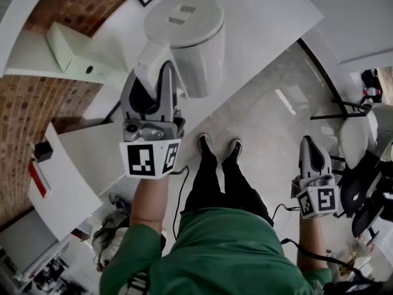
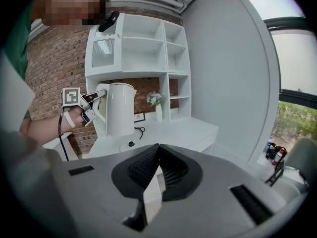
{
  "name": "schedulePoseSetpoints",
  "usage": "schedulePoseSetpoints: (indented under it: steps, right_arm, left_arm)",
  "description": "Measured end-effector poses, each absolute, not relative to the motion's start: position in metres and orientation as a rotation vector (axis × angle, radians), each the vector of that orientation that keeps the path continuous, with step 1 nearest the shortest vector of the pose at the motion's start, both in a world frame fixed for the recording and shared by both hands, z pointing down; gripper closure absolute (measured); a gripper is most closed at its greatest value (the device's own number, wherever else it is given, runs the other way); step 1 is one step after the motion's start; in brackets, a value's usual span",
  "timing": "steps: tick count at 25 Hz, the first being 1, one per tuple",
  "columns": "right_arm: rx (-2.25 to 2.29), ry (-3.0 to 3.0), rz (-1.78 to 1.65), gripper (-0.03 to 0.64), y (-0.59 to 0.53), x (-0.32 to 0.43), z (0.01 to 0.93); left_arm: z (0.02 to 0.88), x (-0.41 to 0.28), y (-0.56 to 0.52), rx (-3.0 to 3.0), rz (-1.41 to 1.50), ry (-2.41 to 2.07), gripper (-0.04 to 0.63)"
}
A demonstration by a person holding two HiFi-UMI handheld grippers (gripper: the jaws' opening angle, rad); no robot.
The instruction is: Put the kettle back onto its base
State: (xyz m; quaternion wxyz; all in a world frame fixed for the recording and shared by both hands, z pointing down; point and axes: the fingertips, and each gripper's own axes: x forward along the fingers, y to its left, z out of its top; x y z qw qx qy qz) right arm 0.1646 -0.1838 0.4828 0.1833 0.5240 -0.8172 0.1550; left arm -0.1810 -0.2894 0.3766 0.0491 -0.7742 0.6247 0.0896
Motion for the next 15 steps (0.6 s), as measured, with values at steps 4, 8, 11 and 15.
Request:
schedulePoseSetpoints:
  steps: [4,8,11,15]
  right_arm:
    - [1.479,-2.270,0.491,0.595,-0.180,0.166,0.500]
    - [1.473,-2.236,0.524,0.595,-0.181,0.168,0.516]
    - [1.473,-2.217,0.561,0.595,-0.180,0.168,0.526]
    - [1.483,-2.198,0.640,0.595,-0.178,0.172,0.540]
  left_arm:
    - [0.403,-0.173,-0.309,-2.398,0.228,1.899,0.451]
    - [0.426,-0.172,-0.326,-2.403,0.198,1.925,0.451]
    - [0.439,-0.173,-0.336,-2.409,0.182,1.935,0.451]
    - [0.451,-0.169,-0.348,-2.414,0.171,1.944,0.451]
